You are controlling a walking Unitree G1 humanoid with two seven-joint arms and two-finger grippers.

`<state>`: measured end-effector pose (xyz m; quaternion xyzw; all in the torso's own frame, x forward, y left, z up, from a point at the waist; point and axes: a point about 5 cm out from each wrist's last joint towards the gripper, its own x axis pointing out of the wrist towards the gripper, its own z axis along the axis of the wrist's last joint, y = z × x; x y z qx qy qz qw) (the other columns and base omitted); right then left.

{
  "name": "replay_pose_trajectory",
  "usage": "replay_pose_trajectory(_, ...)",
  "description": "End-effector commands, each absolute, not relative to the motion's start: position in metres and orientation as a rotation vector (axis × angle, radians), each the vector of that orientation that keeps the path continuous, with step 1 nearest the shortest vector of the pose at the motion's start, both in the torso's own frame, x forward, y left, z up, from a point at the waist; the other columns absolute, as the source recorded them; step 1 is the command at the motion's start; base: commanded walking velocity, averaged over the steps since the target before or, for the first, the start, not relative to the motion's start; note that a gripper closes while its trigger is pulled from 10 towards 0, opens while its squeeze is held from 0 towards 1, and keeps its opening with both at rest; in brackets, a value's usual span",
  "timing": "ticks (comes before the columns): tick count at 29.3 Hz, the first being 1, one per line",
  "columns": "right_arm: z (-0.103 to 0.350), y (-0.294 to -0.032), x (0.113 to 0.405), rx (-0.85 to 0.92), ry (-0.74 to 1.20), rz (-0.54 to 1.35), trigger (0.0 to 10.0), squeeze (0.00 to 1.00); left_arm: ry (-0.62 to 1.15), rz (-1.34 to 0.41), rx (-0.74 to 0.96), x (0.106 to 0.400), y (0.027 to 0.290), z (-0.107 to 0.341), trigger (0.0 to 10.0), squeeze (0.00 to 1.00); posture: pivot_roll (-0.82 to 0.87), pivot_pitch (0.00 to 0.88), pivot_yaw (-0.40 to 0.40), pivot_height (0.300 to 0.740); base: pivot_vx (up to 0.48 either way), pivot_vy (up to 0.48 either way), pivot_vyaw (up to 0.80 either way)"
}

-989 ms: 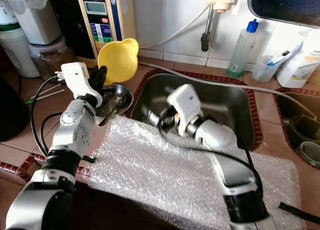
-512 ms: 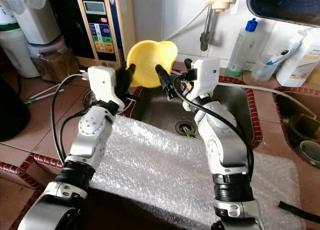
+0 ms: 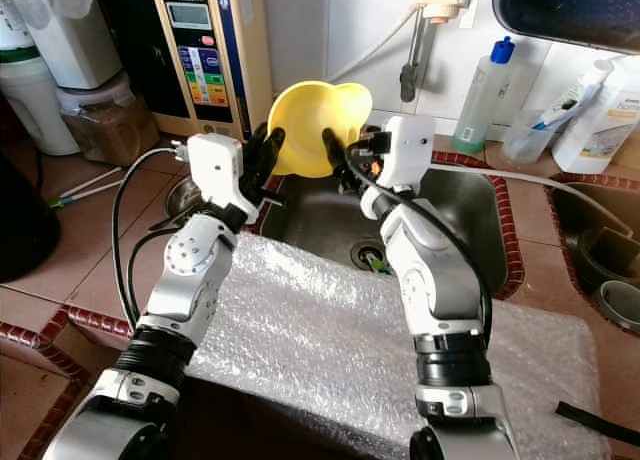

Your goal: Kitchen organization

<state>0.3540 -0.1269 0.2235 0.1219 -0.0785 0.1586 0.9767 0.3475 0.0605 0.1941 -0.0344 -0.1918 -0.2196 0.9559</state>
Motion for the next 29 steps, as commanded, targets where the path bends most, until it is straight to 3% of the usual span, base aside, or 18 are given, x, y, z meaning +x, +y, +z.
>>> replay_pose_trajectory(1, 0.222, -0.136, 0.357, 0.263, -0.142, 0.274, 0.0, 0.00, -0.422, -0.451, -0.073, 0.346, 0.061, 0.202, 0.0, 0.00, -0.02, 0.000, 0.040, 0.740, 0.000, 0.000, 0.00)
replay_pose_trajectory(29, 0.216, -0.149, 0.362, 0.350, -0.062, 0.186, 0.0, 0.00, -0.437, -0.452, -0.017, 0.344, 0.059, 0.202, 0.0, 0.00, -0.03, 0.000, 0.040, 0.740, 0.000, 0.000, 0.00)
